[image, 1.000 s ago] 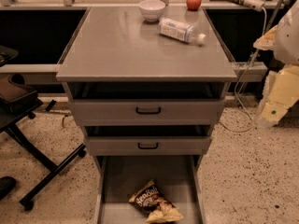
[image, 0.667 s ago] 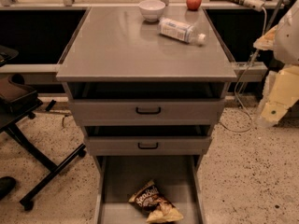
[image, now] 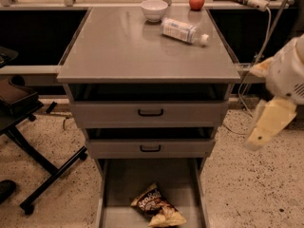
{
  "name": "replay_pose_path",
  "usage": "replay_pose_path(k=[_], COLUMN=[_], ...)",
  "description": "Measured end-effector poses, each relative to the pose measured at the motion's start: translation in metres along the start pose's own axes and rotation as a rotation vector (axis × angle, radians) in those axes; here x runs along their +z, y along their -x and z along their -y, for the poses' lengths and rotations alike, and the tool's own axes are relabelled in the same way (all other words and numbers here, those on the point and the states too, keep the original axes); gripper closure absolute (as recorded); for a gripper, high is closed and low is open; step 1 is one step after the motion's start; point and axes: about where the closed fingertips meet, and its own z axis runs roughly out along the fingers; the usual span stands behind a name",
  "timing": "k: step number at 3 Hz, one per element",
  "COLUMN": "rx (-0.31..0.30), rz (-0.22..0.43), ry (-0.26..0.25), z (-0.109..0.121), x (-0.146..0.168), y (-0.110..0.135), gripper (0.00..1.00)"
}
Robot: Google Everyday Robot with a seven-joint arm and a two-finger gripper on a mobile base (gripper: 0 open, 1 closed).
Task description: Pick brown chip bag from bottom drawer and place on counter
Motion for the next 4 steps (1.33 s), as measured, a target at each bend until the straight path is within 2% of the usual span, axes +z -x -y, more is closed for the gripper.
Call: replay_pose_path(k=[1,2,3,4], rx=[0.058,0.075,0.075,0.107], rz=[0.026,0.036,0.036,0.059], ry=[0.017,0.055,0.055,0.089], z=[-0.021,-0.046,-0.046,-0.052], x=[0.060,0.131,0.131,0.160], y=[-0.015,-0.022,-0.022,-0.024], gripper=[0.00,0.00,0.00,0.00])
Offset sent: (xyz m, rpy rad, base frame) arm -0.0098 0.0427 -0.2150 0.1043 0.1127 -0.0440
